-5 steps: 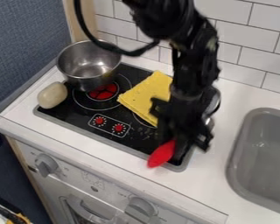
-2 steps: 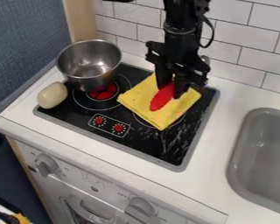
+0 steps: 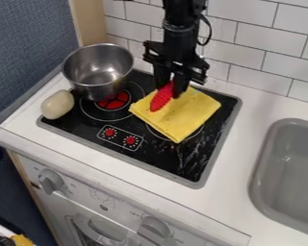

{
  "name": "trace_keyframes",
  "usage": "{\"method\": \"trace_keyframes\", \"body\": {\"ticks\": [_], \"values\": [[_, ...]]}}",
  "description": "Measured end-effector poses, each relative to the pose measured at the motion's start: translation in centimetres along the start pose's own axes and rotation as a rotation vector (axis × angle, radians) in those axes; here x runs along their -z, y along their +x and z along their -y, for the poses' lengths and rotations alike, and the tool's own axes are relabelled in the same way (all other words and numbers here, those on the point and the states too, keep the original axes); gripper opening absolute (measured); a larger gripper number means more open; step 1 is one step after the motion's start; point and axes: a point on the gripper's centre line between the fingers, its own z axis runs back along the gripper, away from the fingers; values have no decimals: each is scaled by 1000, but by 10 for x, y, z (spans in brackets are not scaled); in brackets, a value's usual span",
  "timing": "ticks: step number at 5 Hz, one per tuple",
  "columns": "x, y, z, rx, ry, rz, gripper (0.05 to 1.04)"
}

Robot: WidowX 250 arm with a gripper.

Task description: Move the orange fork on top of the cloth of the right side burner

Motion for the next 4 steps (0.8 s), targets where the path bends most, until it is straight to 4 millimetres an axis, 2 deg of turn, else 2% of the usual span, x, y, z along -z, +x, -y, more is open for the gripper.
{"method": "trace_keyframes", "body": {"ticks": [1,2,3,4], "values": [[1,-1,-5,-20,8,-3,370],[3,-4,-3,-26,0,-15,434],[6,-8,-1,-22,-1,-28,745],[7,-9,0,-21,-6,-32,987]]}}
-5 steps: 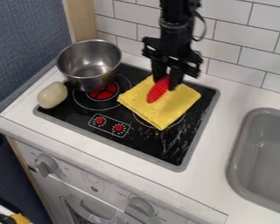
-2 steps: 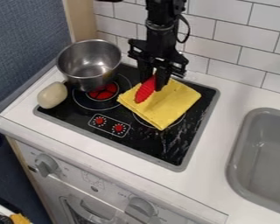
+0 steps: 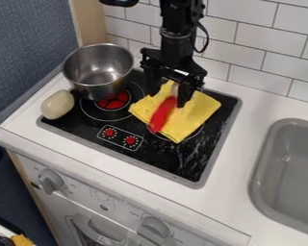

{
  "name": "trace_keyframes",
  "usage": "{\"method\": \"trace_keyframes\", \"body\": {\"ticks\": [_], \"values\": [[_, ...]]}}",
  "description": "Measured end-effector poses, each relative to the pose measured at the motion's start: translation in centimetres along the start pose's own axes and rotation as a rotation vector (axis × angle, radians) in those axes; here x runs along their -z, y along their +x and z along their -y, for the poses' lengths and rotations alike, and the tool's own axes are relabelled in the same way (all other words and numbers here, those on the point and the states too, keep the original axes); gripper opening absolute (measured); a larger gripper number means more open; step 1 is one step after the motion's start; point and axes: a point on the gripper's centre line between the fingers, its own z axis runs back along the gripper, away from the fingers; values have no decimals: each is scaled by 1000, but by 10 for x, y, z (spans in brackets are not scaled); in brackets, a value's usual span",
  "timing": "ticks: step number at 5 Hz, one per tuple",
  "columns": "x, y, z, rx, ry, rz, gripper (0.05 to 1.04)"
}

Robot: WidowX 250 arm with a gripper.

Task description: Move the orange fork on top of the cloth of the right side burner

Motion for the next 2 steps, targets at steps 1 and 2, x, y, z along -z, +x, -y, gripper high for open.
{"method": "trace_keyframes", "body": {"ticks": [1,2], "values": [[-10,-1,0,-1,-4,25,1003],[-24,-4,0,-28,-2,51,1000]]}}
